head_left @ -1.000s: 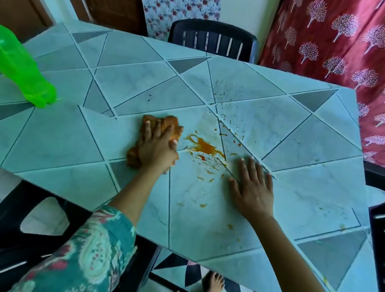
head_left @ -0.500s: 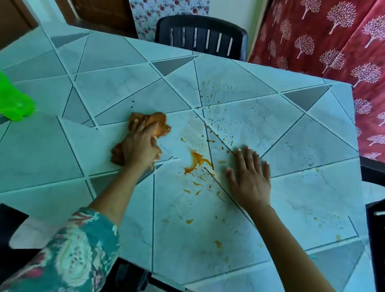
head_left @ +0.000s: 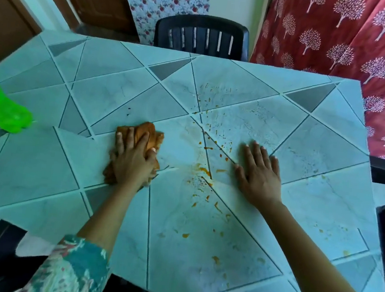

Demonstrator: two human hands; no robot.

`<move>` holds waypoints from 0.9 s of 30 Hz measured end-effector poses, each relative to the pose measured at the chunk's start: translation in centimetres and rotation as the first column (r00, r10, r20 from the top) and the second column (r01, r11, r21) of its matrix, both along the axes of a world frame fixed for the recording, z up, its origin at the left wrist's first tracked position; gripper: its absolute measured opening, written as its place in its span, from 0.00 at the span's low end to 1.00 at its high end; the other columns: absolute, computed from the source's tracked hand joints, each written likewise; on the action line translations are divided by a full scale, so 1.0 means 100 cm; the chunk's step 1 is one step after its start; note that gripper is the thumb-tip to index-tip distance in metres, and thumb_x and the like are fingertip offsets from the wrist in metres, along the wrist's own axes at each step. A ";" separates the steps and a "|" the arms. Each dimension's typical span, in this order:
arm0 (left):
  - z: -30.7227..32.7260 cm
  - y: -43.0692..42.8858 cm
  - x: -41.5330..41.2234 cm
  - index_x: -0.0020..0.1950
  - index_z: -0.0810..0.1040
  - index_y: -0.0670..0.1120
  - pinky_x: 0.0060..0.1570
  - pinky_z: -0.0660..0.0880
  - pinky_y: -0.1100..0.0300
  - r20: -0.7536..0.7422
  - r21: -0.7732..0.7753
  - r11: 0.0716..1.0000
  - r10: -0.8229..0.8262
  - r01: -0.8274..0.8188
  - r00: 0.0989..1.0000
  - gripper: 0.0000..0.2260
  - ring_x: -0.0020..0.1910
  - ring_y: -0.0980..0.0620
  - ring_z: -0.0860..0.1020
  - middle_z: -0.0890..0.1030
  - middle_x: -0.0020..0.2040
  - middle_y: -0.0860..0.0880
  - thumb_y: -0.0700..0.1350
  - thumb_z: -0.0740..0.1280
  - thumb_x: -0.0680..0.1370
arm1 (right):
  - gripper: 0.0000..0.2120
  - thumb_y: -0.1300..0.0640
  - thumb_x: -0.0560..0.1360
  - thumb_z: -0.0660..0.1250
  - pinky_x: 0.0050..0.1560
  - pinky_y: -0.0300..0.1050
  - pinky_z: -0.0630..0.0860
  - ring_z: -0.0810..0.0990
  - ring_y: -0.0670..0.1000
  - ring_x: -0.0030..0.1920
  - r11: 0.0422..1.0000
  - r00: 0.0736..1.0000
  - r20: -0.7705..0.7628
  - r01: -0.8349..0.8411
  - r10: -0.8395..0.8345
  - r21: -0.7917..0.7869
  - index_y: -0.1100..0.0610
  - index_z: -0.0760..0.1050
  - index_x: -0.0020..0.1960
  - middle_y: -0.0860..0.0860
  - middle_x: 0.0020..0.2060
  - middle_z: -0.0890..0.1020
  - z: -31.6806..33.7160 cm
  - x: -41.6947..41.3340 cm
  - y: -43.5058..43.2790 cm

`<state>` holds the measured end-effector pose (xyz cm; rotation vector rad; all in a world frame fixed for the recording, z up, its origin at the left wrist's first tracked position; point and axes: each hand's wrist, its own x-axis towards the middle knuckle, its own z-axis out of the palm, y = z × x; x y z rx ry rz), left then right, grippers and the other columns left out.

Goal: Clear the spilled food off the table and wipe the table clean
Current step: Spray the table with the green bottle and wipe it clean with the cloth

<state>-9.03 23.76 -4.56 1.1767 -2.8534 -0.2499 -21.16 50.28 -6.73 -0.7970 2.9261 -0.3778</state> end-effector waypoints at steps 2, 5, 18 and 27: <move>0.001 0.017 -0.028 0.73 0.64 0.54 0.70 0.56 0.46 -0.039 0.011 1.000 -0.003 0.004 0.999 0.23 0.76 0.43 0.50 0.55 0.77 0.50 0.51 0.58 0.78 | 0.37 0.36 0.72 0.33 0.74 0.51 0.42 0.47 0.51 0.76 1.000 1.000 -0.008 0.018 -0.018 -0.001 0.50 0.48 0.77 0.51 0.77 0.50 -0.002 0.000 -0.001; -0.006 0.071 -0.041 0.68 0.72 0.51 0.64 0.68 0.46 -0.089 -0.031 0.972 -0.233 0.231 0.968 0.24 0.72 0.39 0.63 0.67 0.72 0.45 0.53 0.53 0.74 | 0.37 0.36 0.72 0.33 0.74 0.52 0.43 0.48 0.52 0.76 1.000 1.000 0.004 0.029 -0.029 -0.005 0.50 0.49 0.77 0.51 0.77 0.51 -0.004 -0.001 -0.004; -0.006 0.044 -0.052 0.72 0.67 0.50 0.70 0.54 0.52 -0.123 -0.018 0.999 -0.037 0.035 0.992 0.21 0.75 0.42 0.53 0.61 0.76 0.47 0.48 0.57 0.79 | 0.36 0.35 0.72 0.33 0.73 0.52 0.39 0.45 0.52 0.76 0.999 0.999 0.009 -0.038 0.037 0.027 0.48 0.45 0.77 0.50 0.77 0.48 -0.005 -0.023 0.000; -0.017 0.083 -0.006 0.68 0.72 0.52 0.66 0.65 0.51 -0.097 -0.066 0.913 -0.408 0.403 0.908 0.22 0.73 0.43 0.62 0.69 0.72 0.48 0.54 0.53 0.76 | 0.33 0.38 0.75 0.39 0.73 0.51 0.38 0.46 0.52 0.76 1.000 1.000 0.010 0.009 -0.009 0.027 0.50 0.47 0.77 0.51 0.77 0.49 0.003 -0.040 -0.005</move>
